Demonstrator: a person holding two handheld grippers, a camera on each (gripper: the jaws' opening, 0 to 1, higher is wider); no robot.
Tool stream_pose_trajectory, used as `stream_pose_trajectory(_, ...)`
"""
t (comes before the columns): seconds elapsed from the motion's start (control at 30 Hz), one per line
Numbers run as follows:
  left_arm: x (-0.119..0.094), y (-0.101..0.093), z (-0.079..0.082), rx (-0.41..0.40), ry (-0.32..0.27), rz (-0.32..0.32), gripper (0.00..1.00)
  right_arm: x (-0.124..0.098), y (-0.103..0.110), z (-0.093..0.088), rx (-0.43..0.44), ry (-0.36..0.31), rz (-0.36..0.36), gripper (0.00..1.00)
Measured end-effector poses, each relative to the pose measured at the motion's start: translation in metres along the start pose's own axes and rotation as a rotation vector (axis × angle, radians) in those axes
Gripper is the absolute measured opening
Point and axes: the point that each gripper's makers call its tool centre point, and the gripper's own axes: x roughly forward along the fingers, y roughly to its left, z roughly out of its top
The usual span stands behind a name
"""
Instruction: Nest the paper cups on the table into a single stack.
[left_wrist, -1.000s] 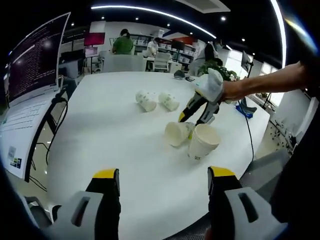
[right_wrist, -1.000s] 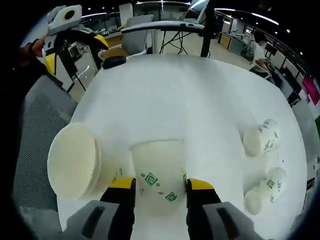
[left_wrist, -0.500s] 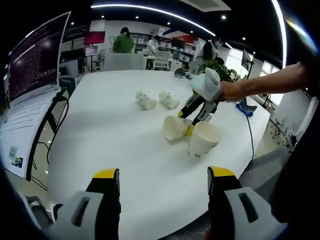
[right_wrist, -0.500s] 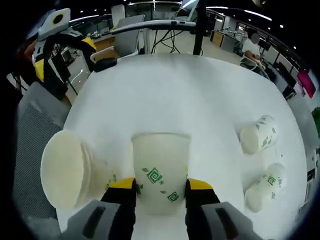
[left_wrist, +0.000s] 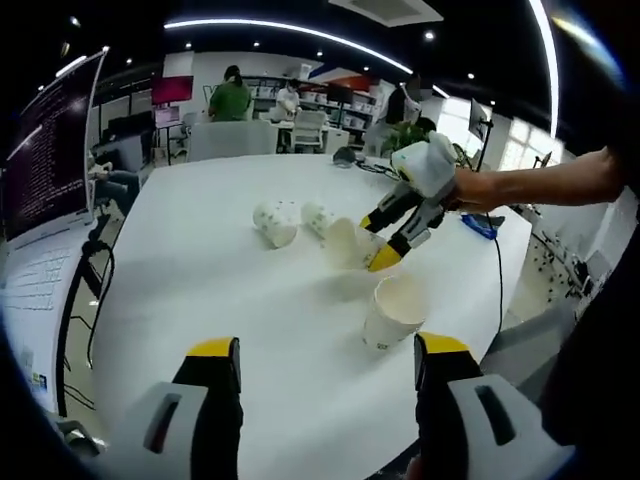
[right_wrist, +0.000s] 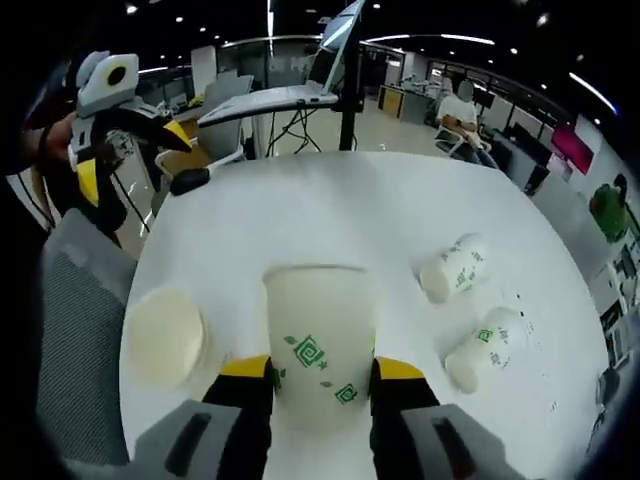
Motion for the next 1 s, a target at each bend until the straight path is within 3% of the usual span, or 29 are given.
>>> stream_pose_trajectory(0.37,0.017,-0.013,0.030,0.048,-0.033,-0.046,0.68,-0.030,0.002,0.006,0.012,-0.052,-0.062,0.37)
stream_pose_trajectory(0.7,0.028,-0.039,0.071,0.083,-0.062,-0.112,0.66,-0.047,0.014,0.024,0.020,-0.126,-0.095,0.37)
stream_pose_trajectory(1.0,0.039,-0.063,0.097,0.080,-0.077,-0.188,0.64,-0.056,0.031,0.028,0.043,-0.176,-0.110,0.37)
